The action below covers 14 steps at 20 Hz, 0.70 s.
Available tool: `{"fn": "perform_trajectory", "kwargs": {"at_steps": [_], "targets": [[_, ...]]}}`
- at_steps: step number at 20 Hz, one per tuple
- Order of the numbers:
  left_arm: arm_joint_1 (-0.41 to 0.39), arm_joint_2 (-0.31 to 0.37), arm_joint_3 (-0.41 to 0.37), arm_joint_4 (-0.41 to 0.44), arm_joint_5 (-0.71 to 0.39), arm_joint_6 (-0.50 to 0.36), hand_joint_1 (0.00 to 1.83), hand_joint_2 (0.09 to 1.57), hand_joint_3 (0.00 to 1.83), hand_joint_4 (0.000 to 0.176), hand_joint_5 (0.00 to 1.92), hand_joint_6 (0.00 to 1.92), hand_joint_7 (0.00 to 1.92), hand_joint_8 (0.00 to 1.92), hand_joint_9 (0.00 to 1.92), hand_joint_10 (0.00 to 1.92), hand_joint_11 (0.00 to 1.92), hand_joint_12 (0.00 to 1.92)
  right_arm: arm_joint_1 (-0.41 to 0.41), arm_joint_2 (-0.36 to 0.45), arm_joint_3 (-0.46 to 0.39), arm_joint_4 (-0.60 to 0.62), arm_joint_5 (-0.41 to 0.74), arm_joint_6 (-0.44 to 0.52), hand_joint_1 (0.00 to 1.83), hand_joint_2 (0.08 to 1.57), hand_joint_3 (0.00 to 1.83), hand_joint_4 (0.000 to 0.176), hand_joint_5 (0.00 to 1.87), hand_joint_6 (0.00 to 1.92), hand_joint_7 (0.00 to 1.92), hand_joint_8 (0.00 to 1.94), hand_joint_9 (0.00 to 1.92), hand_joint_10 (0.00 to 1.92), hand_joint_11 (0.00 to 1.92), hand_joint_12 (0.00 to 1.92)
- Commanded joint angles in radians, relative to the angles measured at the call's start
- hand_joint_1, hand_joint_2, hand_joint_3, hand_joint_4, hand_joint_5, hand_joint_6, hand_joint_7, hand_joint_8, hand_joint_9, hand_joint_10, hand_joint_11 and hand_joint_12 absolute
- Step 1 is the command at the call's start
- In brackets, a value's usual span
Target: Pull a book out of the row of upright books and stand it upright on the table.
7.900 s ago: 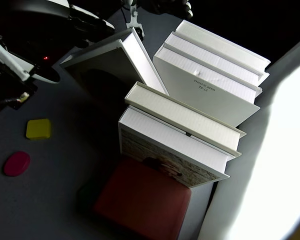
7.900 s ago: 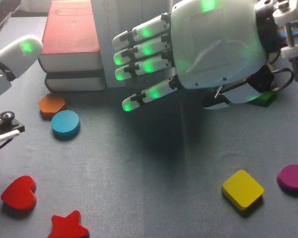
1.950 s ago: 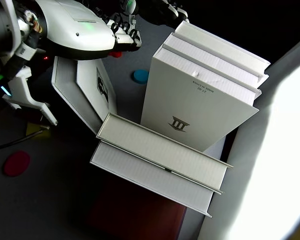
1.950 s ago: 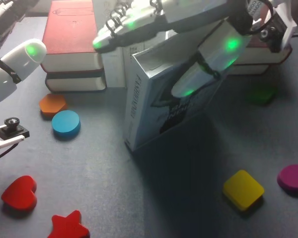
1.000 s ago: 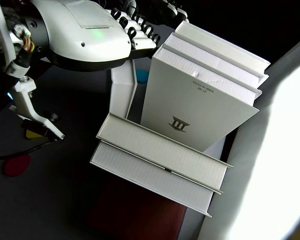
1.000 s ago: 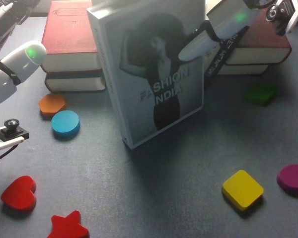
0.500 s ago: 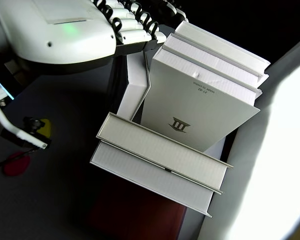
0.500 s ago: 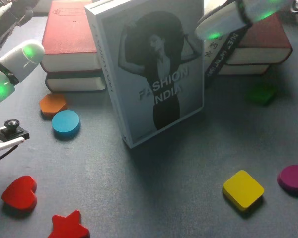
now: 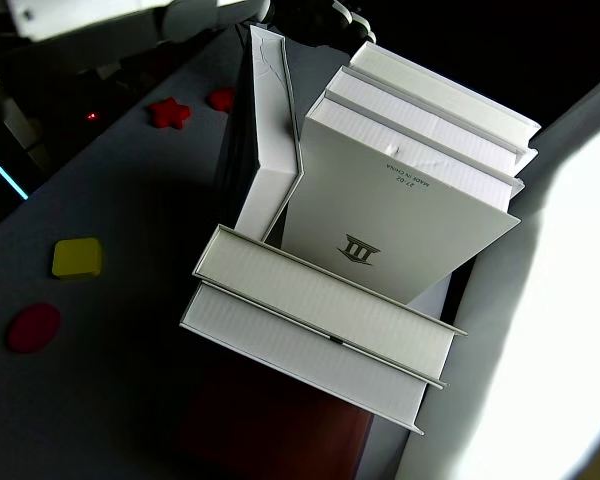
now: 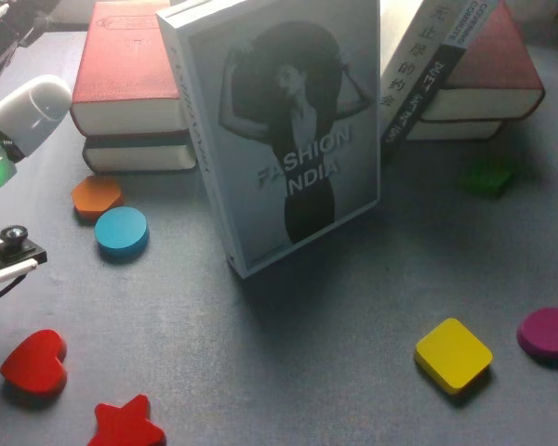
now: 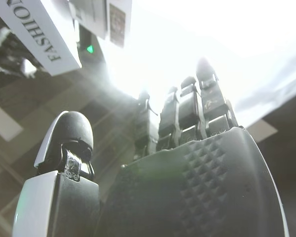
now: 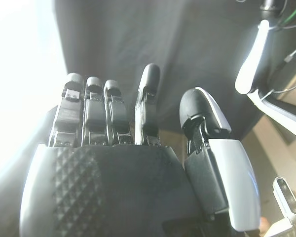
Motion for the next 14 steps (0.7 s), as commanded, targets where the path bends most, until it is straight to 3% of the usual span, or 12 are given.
{"fn": "perform_trajectory", "kwargs": {"at_steps": [1,3,4,5,6,7,10,12,14], "targets": [[-0.005,0.008,0.001,-0.006,-0.129,-0.01,0.26,1.36,0.0,0.076,0.17,0.0,0.04,0.0,0.0,0.0,0.0,0.19,-0.016,0.005,-0.013,0.117,0.117,-0.034,0.39,1.33,0.0,0.045,0.0,0.44,0.0,0.0,0.0,0.0,0.0,0.0],[-0.005,0.012,-0.003,-0.006,-0.137,-0.008,0.29,1.35,0.0,0.035,0.12,0.0,0.02,0.0,0.0,0.0,0.0,0.27,-0.113,0.034,-0.04,0.248,0.179,-0.118,0.47,1.23,0.0,0.0,0.0,0.05,0.0,0.0,0.0,0.0,0.0,0.0],[-0.004,0.015,-0.006,-0.005,-0.141,-0.006,0.33,1.34,0.0,0.036,0.09,0.0,0.02,0.0,0.0,0.0,0.0,0.27,-0.141,0.04,-0.045,0.284,0.198,-0.14,0.49,1.23,0.0,0.0,0.0,0.01,0.0,0.0,0.0,0.0,0.0,0.0],[-0.003,0.02,-0.012,-0.004,-0.148,-0.001,0.39,1.33,0.0,0.024,0.07,0.0,0.01,0.0,0.0,0.0,0.0,0.28,-0.204,0.05,-0.057,0.364,0.244,-0.186,0.44,1.26,0.0,0.0,0.0,0.0,0.0,0.0,0.0,0.0,0.0,0.0],[-0.003,0.022,-0.015,-0.003,-0.154,0.003,0.41,1.33,0.0,0.05,0.03,0.0,0.0,0.0,0.0,0.0,0.0,0.25,-0.259,0.055,-0.067,0.435,0.292,-0.225,0.28,1.34,0.01,0.0,0.0,0.0,0.0,0.0,0.0,0.0,0.0,0.0],[-0.003,0.024,-0.017,-0.002,-0.156,0.006,0.36,1.33,0.0,0.101,0.01,0.0,0.0,0.0,0.0,0.0,0.0,0.09,-0.324,0.059,-0.077,0.514,0.349,-0.264,0.21,1.37,0.02,0.0,0.0,0.0,0.0,0.0,0.0,0.0,0.0,0.0],[-0.004,0.031,-0.026,0.006,-0.166,0.013,0.3,1.36,0.01,0.106,0.0,0.0,0.0,0.0,0.0,0.0,0.0,0.0,-0.548,0.055,-0.103,0.742,0.557,-0.338,0.21,1.36,0.0,0.0,0.0,0.0,0.0,0.0,0.0,0.0,0.0,0.0],[-0.009,0.035,-0.031,0.012,-0.168,0.02,0.22,1.36,0.0,0.119,0.0,0.0,0.0,0.0,0.0,0.0,0.0,0.0,-0.662,0.042,-0.12,0.865,0.685,-0.356,0.18,1.36,0.0,0.0,0.0,0.0,0.0,0.0,0.0,0.0,0.0,0.0],[-0.013,0.036,-0.033,0.018,-0.168,0.02,0.25,1.35,0.0,0.102,0.01,0.0,0.0,0.0,0.0,0.0,0.02,0.01,-0.75,0.034,-0.133,0.945,0.778,-0.36,0.21,1.35,0.0,0.0,0.0,0.0,0.0,0.0,0.0,0.0,0.0,0.0]]}}
